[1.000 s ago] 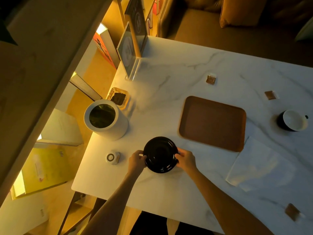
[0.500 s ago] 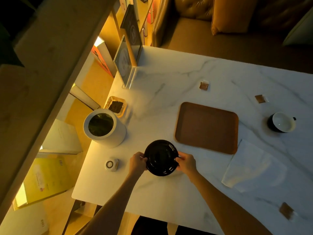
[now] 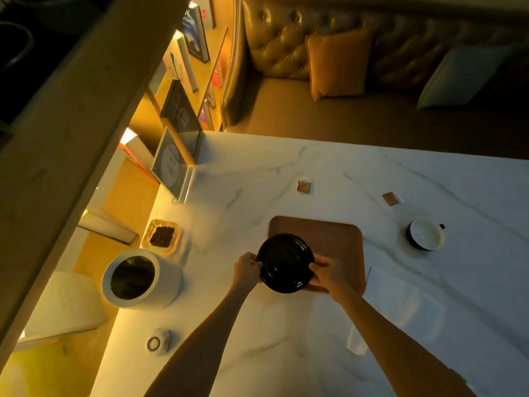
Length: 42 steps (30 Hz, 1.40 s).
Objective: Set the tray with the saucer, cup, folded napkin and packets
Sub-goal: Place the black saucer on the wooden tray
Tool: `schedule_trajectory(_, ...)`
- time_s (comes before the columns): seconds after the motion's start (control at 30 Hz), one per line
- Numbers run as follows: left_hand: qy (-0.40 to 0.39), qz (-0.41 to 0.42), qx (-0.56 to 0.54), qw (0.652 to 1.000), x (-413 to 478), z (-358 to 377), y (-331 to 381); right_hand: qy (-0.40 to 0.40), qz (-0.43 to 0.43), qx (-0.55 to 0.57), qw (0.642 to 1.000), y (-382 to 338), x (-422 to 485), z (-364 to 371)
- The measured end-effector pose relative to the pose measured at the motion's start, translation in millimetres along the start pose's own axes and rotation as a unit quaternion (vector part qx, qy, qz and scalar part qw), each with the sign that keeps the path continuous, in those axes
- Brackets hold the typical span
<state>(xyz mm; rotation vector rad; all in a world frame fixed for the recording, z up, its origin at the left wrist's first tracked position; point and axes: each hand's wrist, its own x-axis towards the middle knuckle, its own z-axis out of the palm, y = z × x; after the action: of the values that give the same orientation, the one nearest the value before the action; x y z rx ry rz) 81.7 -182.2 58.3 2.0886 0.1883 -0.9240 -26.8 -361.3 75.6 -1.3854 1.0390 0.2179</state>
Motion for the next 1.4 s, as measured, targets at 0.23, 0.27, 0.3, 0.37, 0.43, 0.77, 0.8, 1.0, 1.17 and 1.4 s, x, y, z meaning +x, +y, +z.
schedule_trajectory(0.23,0.019,-0.010,0.049,0.999,42,34,21,0.022,0.044,0.000,0.999,2,53,-22)
schedule_trajectory(0.27,0.023,-0.015,0.054,0.998,47,38,21,0.022,0.045,-0.001,0.999,5,59,-24)
schedule_trajectory(0.3,0.023,-0.019,0.059,0.998,50,41,22,0.022,0.046,0.000,0.999,8,64,-25)
schedule_trajectory(0.37,0.025,-0.021,0.069,0.997,57,47,21,0.022,0.050,0.008,0.998,13,72,-27)
schedule_trajectory(0.43,0.027,-0.016,0.081,0.996,63,51,20,0.025,0.057,0.021,0.998,16,79,-27)
schedule_trajectory(0.77,0.045,-0.011,0.123,0.991,72,59,15,0.038,0.054,0.036,0.997,31,88,-26)
schedule_trajectory(0.8,0.046,-0.008,0.124,0.991,72,59,14,0.037,0.052,0.036,0.997,32,88,-26)
schedule_trajectory(1.0,0.060,0.020,0.152,0.986,73,60,11,0.017,0.017,0.023,0.999,38,86,-28)
schedule_trajectory(1.17,0.066,0.025,0.148,0.986,74,63,6,0.034,-0.037,-0.073,0.996,45,88,-33)
schedule_trajectory(1.4,0.071,0.018,0.141,0.987,74,63,6,0.054,-0.023,-0.058,0.997,49,92,-30)
